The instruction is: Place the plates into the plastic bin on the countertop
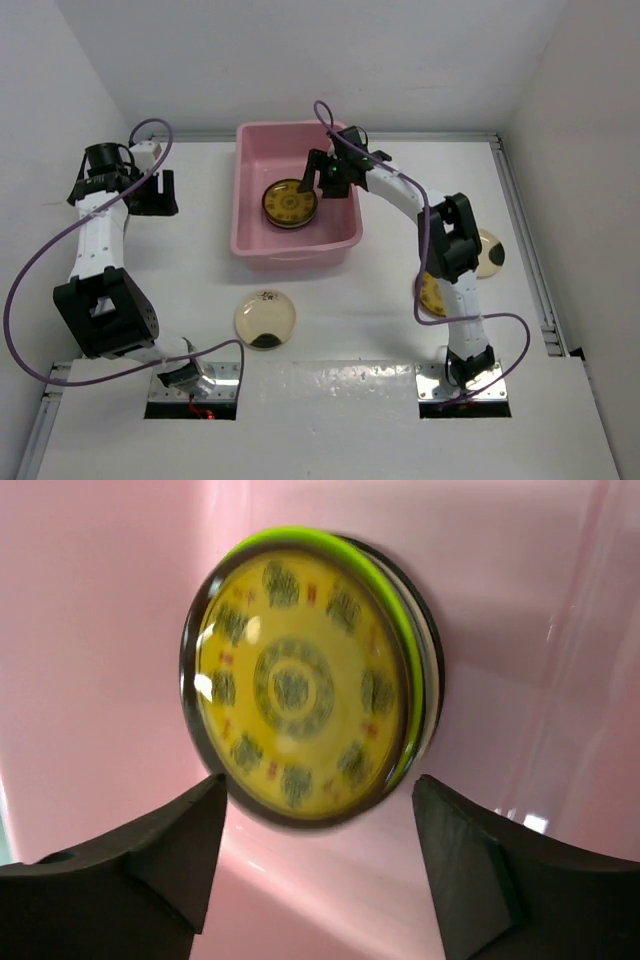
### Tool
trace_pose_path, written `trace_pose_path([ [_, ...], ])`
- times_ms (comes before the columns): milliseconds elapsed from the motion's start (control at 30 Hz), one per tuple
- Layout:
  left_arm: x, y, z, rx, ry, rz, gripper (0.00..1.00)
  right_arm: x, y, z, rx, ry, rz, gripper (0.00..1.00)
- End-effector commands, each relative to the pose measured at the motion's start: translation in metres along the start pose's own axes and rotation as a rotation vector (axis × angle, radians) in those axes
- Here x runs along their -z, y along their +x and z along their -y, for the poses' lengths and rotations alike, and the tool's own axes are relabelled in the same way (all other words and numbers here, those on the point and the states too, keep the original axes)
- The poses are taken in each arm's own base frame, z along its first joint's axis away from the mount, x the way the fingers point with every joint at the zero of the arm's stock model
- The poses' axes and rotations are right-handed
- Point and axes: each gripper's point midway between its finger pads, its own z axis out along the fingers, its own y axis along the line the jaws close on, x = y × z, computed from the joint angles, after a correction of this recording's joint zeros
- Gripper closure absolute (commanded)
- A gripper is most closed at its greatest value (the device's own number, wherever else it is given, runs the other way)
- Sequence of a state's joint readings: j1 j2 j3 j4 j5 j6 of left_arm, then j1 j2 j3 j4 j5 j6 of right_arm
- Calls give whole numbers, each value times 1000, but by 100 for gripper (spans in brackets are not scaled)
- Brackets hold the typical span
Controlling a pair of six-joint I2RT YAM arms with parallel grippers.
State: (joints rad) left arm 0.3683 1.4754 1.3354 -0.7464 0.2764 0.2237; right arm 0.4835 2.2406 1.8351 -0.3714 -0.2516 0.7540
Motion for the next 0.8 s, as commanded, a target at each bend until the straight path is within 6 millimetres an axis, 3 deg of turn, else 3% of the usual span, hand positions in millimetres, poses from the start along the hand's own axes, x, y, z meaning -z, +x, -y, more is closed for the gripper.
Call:
trace_pose_path([
  [0,14,-29,-1,-8,11,96,22,71,-51,-69,216,-77,185,25],
  [67,16,-33,-1,-11,8,106,22,104,-67,-79,267,-40,278,22],
  [100,19,-35,1,-14,14,119,22,136,-63,-101,360,-53,337,21],
  [133,19,-35,1,-14,14,119,22,147,-61,-102,386,-46,354,21],
  [167,23,-37,1,-18,10,130,22,144,-36,-100,425,-41,312,21],
  [200,27,-38,0,-20,-1,135,22,175,-18,-111,462,-75,341,21],
  [233,24,-33,1,-6,3,123,22,165,10,-91,459,-44,297,21],
  [267,25,-29,-1,-4,-18,117,22,200,27,-116,465,-115,339,21],
  [300,23,-25,-2,-1,-26,104,22,186,44,-107,472,-108,309,22],
  [333,26,-22,-4,-1,-41,102,22,173,99,-77,419,-89,199,25],
  [367,26,-15,-3,13,-52,90,22,184,104,-87,413,-141,237,26],
  [400,27,-12,-8,13,-81,88,22,183,119,-85,400,-161,215,28],
  [433,30,-11,-9,13,-96,90,22,173,168,-69,349,-159,119,29],
  [467,30,-4,-9,25,-105,78,22,175,172,-78,330,-204,144,31],
  [533,34,-6,-8,20,-110,95,22,161,224,-62,245,-194,50,32],
  [567,35,0,-6,21,-109,93,22,160,215,-85,226,-293,127,32],
  [600,38,-4,-4,16,-103,113,22,155,242,-80,192,-303,85,35],
  [667,42,-6,-4,1,-109,132,22,138,261,-79,54,-353,70,41],
  [700,42,-9,-3,-2,-103,143,22,141,250,-92,48,-399,123,42],
  [733,42,-9,-3,-2,-103,143,22,126,263,-79,11,-355,93,42],
  [767,44,-12,-4,-4,-105,152,22,123,265,-81,-15,-359,92,46],
])
